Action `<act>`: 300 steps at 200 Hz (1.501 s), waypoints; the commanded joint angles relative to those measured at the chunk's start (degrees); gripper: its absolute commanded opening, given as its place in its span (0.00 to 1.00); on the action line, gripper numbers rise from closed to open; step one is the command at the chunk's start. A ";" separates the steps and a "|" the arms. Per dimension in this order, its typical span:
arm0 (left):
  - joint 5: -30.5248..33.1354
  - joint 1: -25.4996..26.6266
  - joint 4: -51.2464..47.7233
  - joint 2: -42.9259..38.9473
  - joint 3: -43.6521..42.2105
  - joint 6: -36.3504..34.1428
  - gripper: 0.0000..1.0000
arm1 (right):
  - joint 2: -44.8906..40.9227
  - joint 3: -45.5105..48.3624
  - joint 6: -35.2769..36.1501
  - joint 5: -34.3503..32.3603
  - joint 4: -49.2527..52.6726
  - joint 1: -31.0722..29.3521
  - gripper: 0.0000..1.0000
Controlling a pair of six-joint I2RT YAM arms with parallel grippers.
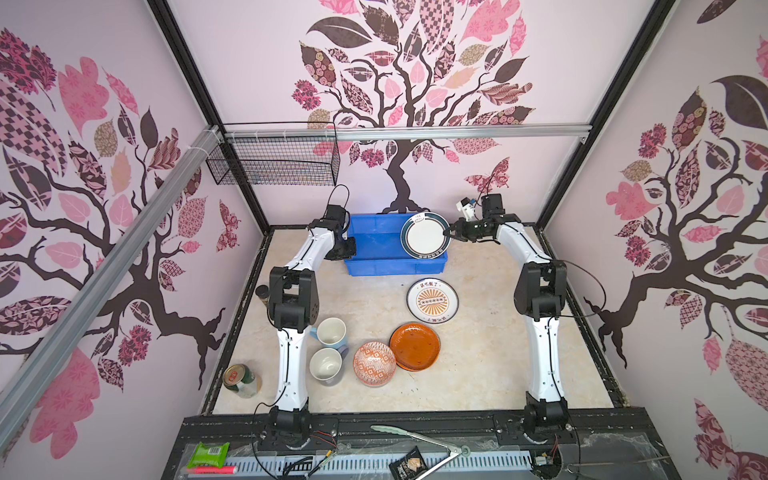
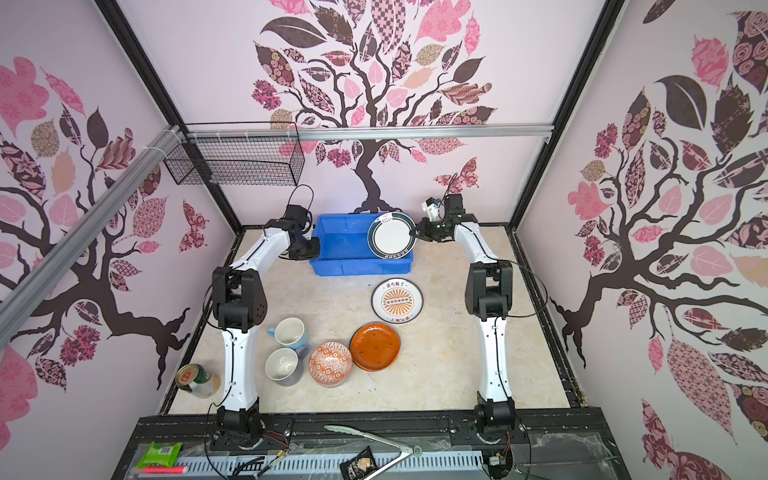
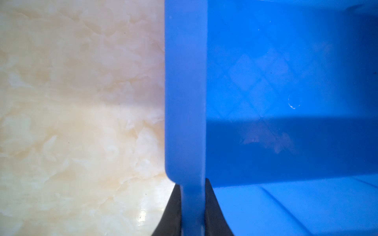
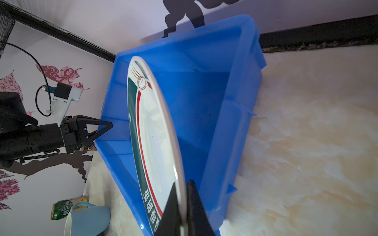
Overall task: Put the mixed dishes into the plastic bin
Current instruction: 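Carry the plate over the bin with right gripper while left moves to bin edge, then lower the plate into the blue bin with the right gripper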
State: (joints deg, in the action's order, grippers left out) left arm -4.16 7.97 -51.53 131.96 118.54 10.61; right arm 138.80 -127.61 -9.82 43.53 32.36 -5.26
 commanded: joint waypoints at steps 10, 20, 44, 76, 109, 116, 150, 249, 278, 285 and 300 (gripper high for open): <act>-2.61 2.18 0.41 -0.69 -3.36 -1.12 0.09 | 1.15 -1.85 2.75 0.86 2.40 -1.16 0.00; -2.89 2.78 0.39 -1.04 -3.95 -1.07 0.09 | 0.63 -0.99 3.28 0.36 2.85 -1.24 0.00; -3.28 4.34 1.11 -2.14 -5.99 -0.78 0.09 | -0.93 1.93 4.45 -0.44 2.89 -1.41 0.00; -4.71 5.81 1.42 -3.18 -9.39 -0.22 0.10 | -0.44 2.72 5.52 -2.80 3.75 -1.78 0.00; -5.94 6.45 2.39 -4.14 -11.73 0.63 0.10 | 2.19 1.09 5.66 -4.70 5.24 -1.85 0.00; -6.35 6.53 2.38 -4.41 -12.00 0.88 0.10 | 2.18 0.81 5.82 -5.13 5.47 -1.80 0.00; -6.83 6.80 2.51 -5.44 -13.15 1.39 0.17 | 6.40 -0.57 6.35 -6.93 7.27 -1.82 0.00; -6.92 6.76 2.23 -5.27 -10.90 2.22 0.34 | 7.41 -3.89 10.42 -7.88 12.82 -2.93 0.12; -8.63 6.83 2.39 -4.93 -10.18 2.57 0.33 | 6.56 -3.64 12.50 -9.20 13.85 -5.47 0.10; -9.00 6.74 2.41 -4.89 -10.17 2.66 0.33 | 6.79 -3.68 12.35 -9.00 13.74 -5.80 0.10; -9.61 6.81 2.44 -5.04 -10.19 2.75 0.33 | 7.73 -3.75 11.13 -8.45 13.47 -6.29 0.09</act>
State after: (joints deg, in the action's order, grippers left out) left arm -11.20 14.48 -48.84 126.28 106.37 13.08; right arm 143.09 -130.58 0.47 34.35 42.46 -8.67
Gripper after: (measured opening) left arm 0.331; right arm 0.099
